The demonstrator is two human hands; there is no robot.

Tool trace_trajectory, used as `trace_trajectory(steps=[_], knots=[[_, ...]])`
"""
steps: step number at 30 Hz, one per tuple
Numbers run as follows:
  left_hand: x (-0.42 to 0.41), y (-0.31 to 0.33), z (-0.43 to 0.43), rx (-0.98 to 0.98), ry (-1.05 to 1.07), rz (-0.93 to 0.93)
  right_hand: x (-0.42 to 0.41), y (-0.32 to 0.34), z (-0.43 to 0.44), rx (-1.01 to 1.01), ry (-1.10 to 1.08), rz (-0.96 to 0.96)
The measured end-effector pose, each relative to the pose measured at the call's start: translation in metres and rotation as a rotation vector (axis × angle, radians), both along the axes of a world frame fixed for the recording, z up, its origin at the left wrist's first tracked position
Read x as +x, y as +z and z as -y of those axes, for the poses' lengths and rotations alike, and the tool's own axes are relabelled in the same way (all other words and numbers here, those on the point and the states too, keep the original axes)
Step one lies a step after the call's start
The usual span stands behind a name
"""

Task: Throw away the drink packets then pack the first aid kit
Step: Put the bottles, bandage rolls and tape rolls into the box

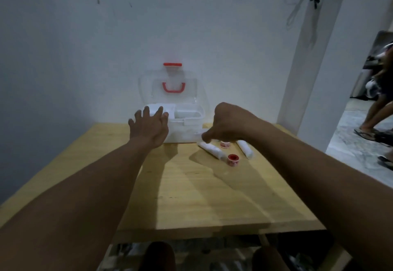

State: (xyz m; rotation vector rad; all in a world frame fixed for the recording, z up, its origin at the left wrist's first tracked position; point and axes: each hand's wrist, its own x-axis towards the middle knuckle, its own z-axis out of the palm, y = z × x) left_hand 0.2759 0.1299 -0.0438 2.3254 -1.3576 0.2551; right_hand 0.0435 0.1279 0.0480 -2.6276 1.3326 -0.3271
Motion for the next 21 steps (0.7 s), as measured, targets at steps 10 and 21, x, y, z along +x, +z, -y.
trace_trajectory(steps=[10,21], knots=[[0.011,0.002,0.020,-0.085,-0.001,-0.011,0.038,0.042,0.085,-0.127,-0.012,0.046],[0.019,-0.016,0.029,-0.160,-0.056,0.048,0.105,0.013,0.132,-0.080,0.056,-0.217]])
